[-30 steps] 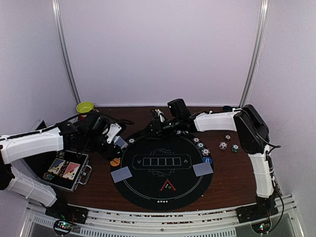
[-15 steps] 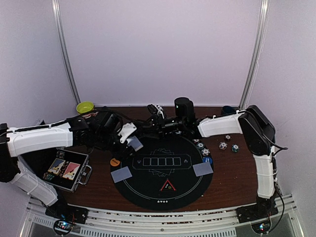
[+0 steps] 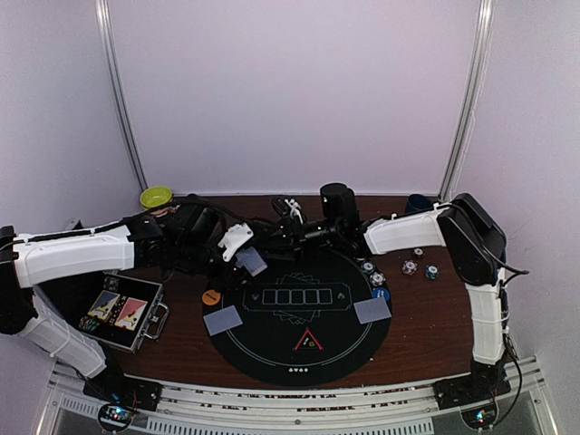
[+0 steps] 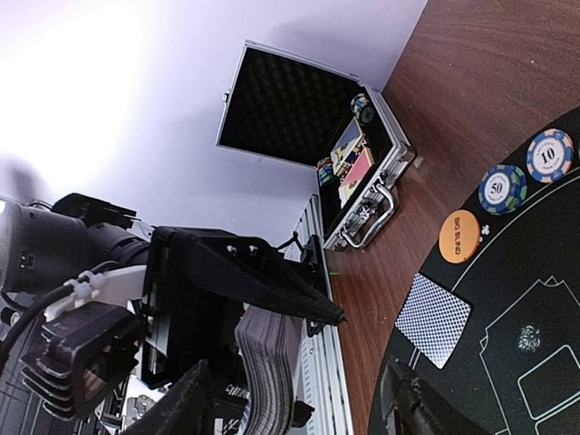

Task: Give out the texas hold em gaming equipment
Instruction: Pick up the poker card from the face-down deck piles.

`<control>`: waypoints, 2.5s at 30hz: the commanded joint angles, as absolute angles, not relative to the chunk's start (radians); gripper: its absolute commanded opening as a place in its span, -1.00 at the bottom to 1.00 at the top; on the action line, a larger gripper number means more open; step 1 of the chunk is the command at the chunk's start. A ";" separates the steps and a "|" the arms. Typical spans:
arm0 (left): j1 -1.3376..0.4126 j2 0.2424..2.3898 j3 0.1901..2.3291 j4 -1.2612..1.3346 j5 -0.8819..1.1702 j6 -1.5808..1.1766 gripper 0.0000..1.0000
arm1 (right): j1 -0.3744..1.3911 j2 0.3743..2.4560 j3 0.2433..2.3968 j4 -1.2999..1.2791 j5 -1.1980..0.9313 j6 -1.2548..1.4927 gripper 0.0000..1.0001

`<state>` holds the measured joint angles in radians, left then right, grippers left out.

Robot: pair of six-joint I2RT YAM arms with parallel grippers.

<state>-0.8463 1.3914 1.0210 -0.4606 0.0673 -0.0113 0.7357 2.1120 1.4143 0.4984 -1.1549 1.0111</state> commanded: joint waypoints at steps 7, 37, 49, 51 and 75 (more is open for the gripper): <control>-0.848 1.380 1.011 -0.400 0.080 0.004 0.28 | 0.780 2.036 1.446 0.303 -1.118 0.827 0.31; -0.848 1.399 1.006 -0.399 0.093 0.008 0.28 | 0.830 2.095 1.546 0.072 -1.024 0.667 0.10; -0.848 1.402 1.002 -0.399 0.102 0.008 0.28 | 0.831 2.117 1.585 -0.035 -0.940 0.598 -0.01; -0.849 1.401 1.000 -0.400 0.100 0.008 0.28 | 0.825 2.117 1.583 -0.048 -0.930 0.592 -0.04; -0.848 1.396 0.992 -0.399 0.080 0.011 0.28 | 0.775 2.053 1.537 0.022 -1.034 0.634 -0.33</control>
